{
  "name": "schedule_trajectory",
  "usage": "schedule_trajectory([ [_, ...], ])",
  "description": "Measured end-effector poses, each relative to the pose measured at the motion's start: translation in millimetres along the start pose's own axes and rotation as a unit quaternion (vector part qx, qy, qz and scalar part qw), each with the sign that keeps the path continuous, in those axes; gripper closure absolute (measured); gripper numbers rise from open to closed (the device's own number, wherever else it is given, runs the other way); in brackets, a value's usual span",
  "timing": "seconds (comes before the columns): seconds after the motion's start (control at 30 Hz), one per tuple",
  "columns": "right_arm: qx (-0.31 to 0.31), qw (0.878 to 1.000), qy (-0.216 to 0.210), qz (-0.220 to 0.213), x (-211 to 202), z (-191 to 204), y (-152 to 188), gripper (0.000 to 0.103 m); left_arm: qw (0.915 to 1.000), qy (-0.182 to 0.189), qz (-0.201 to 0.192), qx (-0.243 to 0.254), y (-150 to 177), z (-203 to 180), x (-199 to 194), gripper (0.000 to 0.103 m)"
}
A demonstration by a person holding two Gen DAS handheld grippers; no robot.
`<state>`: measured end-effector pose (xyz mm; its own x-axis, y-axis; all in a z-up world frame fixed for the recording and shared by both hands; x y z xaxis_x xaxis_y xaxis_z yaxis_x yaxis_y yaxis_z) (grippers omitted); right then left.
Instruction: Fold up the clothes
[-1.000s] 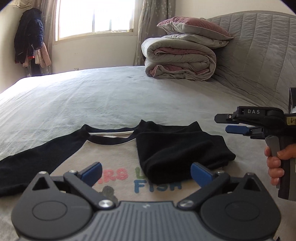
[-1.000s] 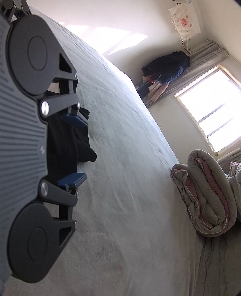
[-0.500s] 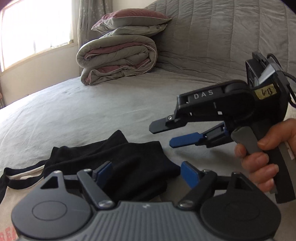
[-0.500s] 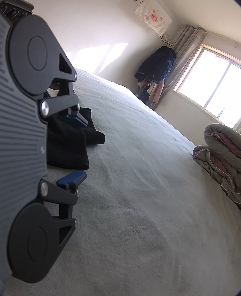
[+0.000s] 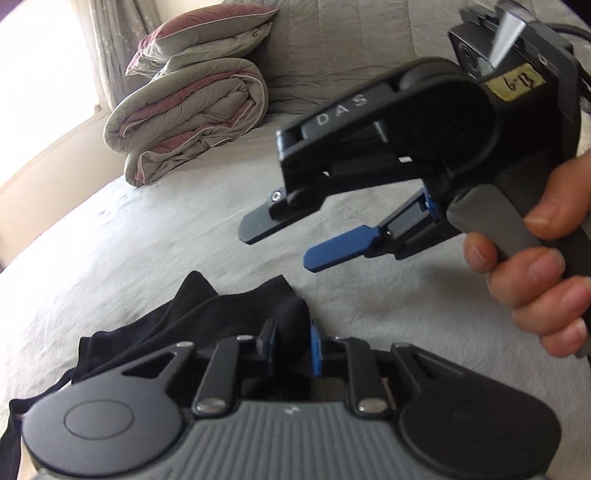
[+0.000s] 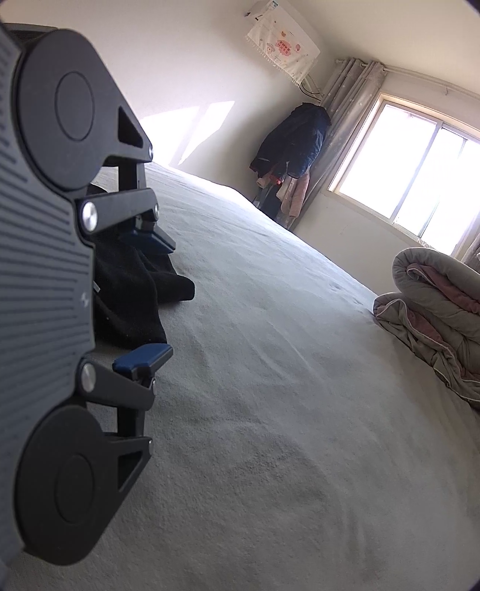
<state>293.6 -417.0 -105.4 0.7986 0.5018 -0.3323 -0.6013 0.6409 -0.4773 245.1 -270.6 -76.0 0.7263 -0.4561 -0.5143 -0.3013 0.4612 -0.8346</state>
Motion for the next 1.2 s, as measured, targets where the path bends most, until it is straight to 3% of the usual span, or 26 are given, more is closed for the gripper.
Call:
schedule_trajectory([
  [0.1, -0.004, 1.0, 0.002, 0.003, 2.0, 1.0, 1.5, 0.045, 0.9973, 0.001, -0.027, -0.069, -3.8, 18.4, -12.6, 0.091],
  [0.2, -0.012, 1.0, 0.002, 0.007, 3.4, 4.6, 3.8, 0.045, 0.9865, -0.011, -0.069, -0.148, -4.9, 45.7, -33.5, 0.091],
  [0.3, -0.023, 1.0, 0.0, 0.012, 6.2, 10.3, 7.6, 0.045, 0.9676, -0.028, -0.104, -0.228, 0.8, 79.7, -56.9, 0.091],
  [0.43, -0.047, 0.999, 0.001, 0.026, 13.7, 20.3, 17.8, 0.045, 0.9357, -0.058, -0.138, -0.319, 18.4, 126.2, -86.5, 0.091],
  [0.57, -0.075, 0.997, 0.0, 0.03, 21.2, 31.9, 27.7, 0.045, 0.9086, -0.095, -0.15, -0.378, 44.9, 167.2, -107.3, 0.091],
  [0.67, -0.095, 0.995, -0.027, 0.019, 22.5, 45.6, 32.3, 0.045, 0.8897, -0.119, -0.157, -0.412, 72.0, 190.3, -123.5, 0.091],
  [0.8, -0.124, 0.99, -0.052, 0.038, 33.6, 60.3, 48.3, 0.045, 0.8627, -0.15, -0.166, -0.454, 109.5, 219.1, -145.5, 0.091],
  [0.97, -0.178, 0.98, -0.032, 0.084, 56.1, 64.0, 78.6, 0.045, 0.8415, -0.193, -0.169, -0.476, 155.5, 243.5, -164.9, 0.091],
  [1.07, -0.233, 0.968, -0.019, 0.087, 59.8, 65.7, 89.8, 0.045, 0.8284, -0.202, -0.153, -0.499, 181.8, 255.7, -169.0, 0.09],
  [1.17, -0.276, 0.957, -0.012, 0.086, 59.9, 68.7, 96.9, 0.042, 0.8111, -0.193, -0.152, -0.531, 196.6, 268.3, -173.7, 0.078],
  [1.2, -0.284, 0.955, -0.011, 0.085, 60.0, 68.9, 98.6, 0.041, 0.8067, -0.188, -0.156, -0.538, 198.9, 271.8, -175.9, 0.06],
])
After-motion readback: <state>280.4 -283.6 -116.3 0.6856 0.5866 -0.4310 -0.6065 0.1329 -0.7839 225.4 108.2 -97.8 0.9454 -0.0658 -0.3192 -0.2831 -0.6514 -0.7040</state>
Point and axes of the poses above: each gripper's, at about its wrist camera, not at the fingertips, and x roughly the way its jaws point, z to its left, y to its underside, the point moved 7 cm from there along x, roughly the way its jaws point, and after that the axes turned 4 degrees about -z, right-handed, at the moved point
